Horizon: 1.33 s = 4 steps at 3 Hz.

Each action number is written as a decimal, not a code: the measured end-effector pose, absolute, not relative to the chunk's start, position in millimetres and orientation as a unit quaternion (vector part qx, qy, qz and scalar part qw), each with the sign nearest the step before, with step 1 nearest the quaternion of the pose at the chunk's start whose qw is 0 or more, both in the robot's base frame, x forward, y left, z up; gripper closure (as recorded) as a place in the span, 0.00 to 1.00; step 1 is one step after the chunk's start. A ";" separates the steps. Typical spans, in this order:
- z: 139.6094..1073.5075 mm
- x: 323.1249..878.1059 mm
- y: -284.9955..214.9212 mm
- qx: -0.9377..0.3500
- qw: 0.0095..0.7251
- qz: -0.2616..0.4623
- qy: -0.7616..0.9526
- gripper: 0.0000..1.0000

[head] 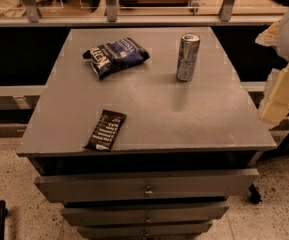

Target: Move redbull can near rxbar chocolate

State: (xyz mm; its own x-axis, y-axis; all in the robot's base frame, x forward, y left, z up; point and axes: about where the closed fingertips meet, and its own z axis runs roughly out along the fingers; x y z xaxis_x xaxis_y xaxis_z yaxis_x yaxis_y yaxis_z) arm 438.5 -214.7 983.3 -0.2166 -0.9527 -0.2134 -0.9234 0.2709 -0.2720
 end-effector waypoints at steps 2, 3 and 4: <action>996.1 463.3 -209.9 -0.605 0.202 -0.040 0.769 0.00; 1008.0 521.2 -192.7 -0.606 0.261 -0.027 0.751 0.00; 1007.2 563.7 -181.7 -0.598 0.300 -0.012 0.743 0.00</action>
Offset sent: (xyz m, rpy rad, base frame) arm 0.0765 0.0131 0.0362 0.1269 -0.1327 0.0571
